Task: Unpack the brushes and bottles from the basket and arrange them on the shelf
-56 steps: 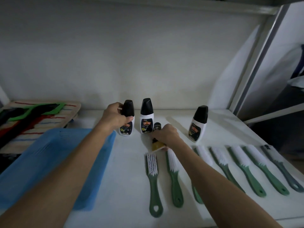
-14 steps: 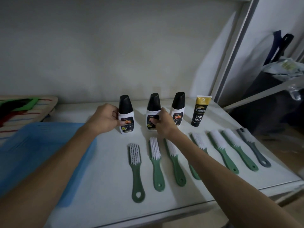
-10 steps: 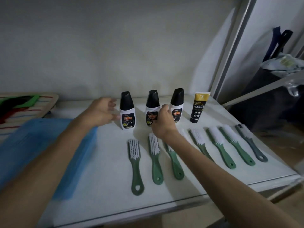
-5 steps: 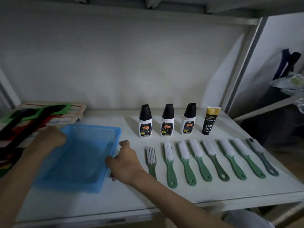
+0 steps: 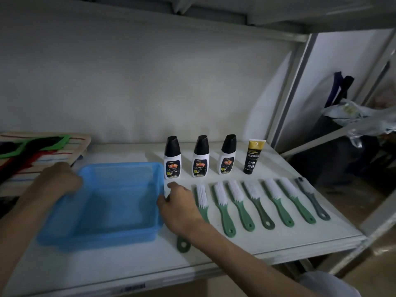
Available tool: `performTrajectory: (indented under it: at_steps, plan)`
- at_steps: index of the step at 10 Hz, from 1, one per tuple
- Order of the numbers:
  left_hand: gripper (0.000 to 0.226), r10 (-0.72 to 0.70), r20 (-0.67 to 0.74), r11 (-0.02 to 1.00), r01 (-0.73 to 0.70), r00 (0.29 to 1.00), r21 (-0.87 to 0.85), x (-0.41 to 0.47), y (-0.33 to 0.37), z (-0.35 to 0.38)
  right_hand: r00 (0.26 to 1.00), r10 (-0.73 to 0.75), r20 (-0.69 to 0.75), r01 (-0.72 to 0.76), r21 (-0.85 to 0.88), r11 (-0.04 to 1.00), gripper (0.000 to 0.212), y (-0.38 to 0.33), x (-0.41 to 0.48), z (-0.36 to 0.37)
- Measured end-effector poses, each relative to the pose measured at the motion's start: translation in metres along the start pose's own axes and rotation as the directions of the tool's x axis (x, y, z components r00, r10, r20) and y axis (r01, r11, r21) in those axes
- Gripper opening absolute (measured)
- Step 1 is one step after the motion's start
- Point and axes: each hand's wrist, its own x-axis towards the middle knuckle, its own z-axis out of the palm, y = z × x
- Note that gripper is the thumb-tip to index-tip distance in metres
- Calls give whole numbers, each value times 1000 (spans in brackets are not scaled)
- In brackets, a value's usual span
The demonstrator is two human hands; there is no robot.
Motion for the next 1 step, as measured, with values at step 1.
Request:
performTrajectory:
  at_steps: [1]
  plan:
    - [45,112,-124,986,-126,986,-111,5,4,-7,975,-153,-158,128,-160,979,25,-4,-12,-21]
